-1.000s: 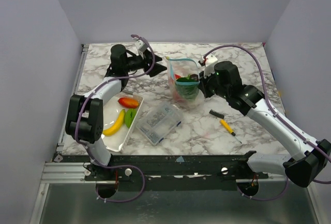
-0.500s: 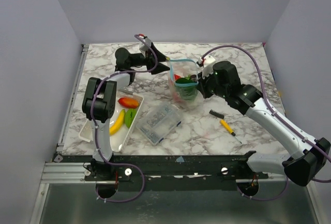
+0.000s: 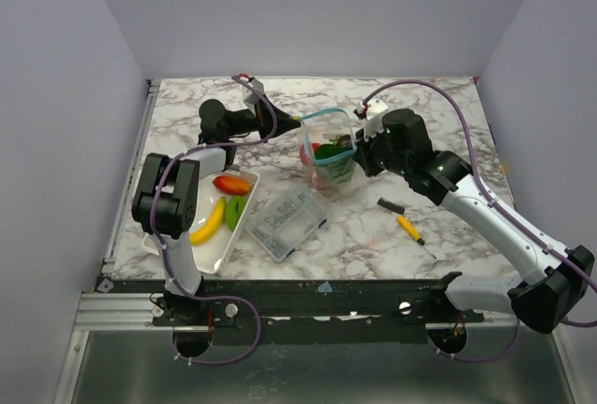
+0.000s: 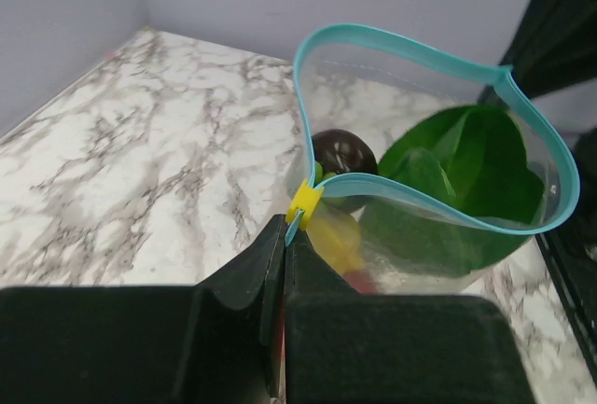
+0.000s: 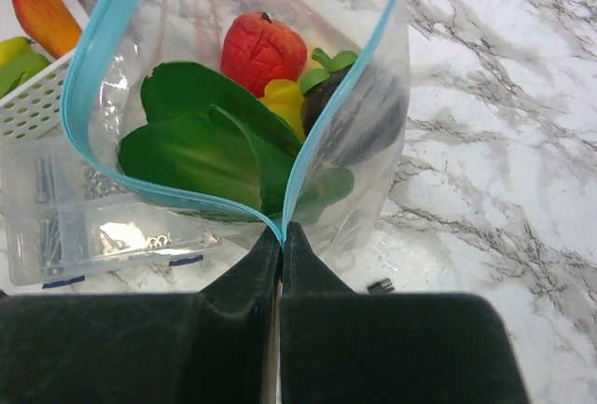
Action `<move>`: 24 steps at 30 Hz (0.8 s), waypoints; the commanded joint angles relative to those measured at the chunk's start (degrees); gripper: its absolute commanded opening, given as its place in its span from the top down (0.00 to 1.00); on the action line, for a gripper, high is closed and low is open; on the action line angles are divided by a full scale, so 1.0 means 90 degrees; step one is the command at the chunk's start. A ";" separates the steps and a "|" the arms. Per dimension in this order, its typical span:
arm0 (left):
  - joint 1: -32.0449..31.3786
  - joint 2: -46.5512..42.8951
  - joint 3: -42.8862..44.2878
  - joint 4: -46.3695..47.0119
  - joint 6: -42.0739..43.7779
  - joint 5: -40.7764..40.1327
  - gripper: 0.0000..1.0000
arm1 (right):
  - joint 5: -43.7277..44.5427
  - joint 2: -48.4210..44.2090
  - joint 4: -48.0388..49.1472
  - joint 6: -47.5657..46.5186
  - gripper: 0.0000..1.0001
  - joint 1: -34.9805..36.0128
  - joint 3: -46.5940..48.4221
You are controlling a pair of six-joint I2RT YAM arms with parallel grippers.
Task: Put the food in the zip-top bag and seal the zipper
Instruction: Adjust the zipper food storage bag at the center of the board, then zip the zipper food storage bag at the center of the board.
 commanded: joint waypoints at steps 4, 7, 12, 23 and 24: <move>-0.0233 -0.1638 -0.0173 -0.4985 0.1355 -0.3941 1.00 | 0.1566 0.0182 -0.0077 0.0289 0.99 -0.0068 0.0403; -0.0230 -0.1928 -0.0368 -0.5371 0.0556 -0.4219 1.00 | 0.2094 0.0465 -0.0265 0.0234 0.98 -0.0264 0.0630; -0.0258 -0.2154 -0.0323 -0.6188 0.0414 -0.4064 1.00 | 0.1340 0.0257 0.0027 0.0218 0.89 -0.0515 0.0575; -0.0386 -0.2492 -0.0108 -0.7038 0.0457 -0.3256 1.00 | -0.1830 0.1105 -0.0755 0.0099 0.39 -0.0499 0.2700; -0.0405 -0.2518 -0.0086 -0.7026 0.0448 -0.3187 1.00 | -0.2116 0.1215 -0.0752 0.0091 0.37 -0.0497 0.2887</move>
